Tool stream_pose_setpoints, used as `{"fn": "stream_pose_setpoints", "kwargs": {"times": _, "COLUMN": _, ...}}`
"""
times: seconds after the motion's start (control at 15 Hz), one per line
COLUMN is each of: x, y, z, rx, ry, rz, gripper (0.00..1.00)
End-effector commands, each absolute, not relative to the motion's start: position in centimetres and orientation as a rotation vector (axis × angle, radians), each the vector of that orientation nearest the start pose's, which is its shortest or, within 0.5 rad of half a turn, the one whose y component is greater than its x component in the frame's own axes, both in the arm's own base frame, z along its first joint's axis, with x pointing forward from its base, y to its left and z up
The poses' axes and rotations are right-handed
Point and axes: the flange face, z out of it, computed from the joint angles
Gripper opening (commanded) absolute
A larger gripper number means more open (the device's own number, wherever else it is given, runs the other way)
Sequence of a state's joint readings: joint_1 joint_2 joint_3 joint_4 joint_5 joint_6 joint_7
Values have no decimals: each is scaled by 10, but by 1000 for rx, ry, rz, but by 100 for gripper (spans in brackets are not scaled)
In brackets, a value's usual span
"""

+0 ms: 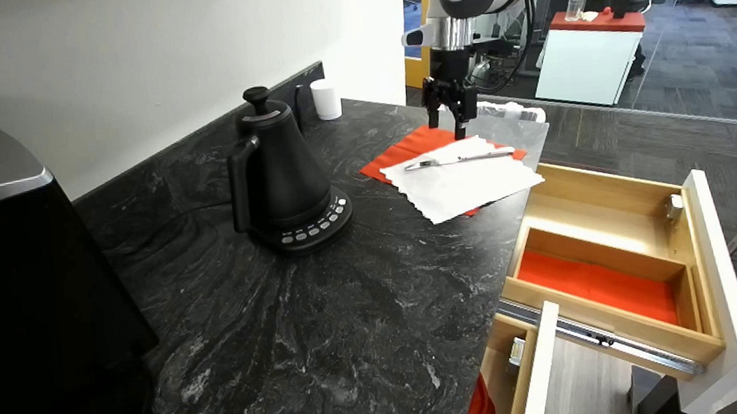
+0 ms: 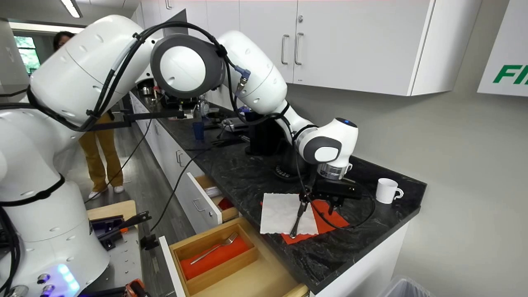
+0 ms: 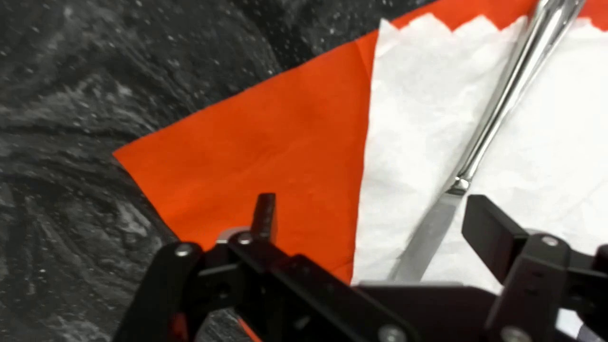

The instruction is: Put the fork and knife in the left segment of the open drawer

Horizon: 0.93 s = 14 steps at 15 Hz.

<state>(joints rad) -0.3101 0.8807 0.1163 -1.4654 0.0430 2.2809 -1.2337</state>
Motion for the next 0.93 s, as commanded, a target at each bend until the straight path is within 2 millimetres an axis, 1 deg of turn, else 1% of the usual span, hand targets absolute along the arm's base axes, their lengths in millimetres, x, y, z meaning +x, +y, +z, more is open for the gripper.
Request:
{"fn": "stream_pose_setpoints", "kwargs": {"times": 0.0, "x": 666, "y": -124, "z": 158, "rx": -2742, "ry": -1319, "rz": -74, "gripper": 100}}
{"fn": "stream_pose_setpoints", "kwargs": {"times": 0.2, "x": 653, "y": -116, "z": 159, "rx": -2856, "ry": -1226, "rz": -110, "gripper": 100}}
{"fn": "stream_pose_setpoints", "kwargs": {"times": 0.4, "x": 638, "y": -108, "z": 162, "rx": -2922, "ry": -1157, "rz": -113, "gripper": 100}}
{"fn": "stream_pose_setpoints", "kwargs": {"times": 0.53, "x": 628, "y": -100, "z": 160, "rx": -2907, "ry": -1120, "rz": -85, "gripper": 100}}
{"fn": "stream_pose_setpoints", "kwargs": {"times": 0.67, "x": 621, "y": -93, "z": 152, "rx": -2861, "ry": -1101, "rz": -44, "gripper": 100}}
{"fn": "stream_pose_setpoints", "kwargs": {"times": 0.87, "x": 613, "y": -85, "z": 142, "rx": -2840, "ry": -1101, "rz": -19, "gripper": 100}}
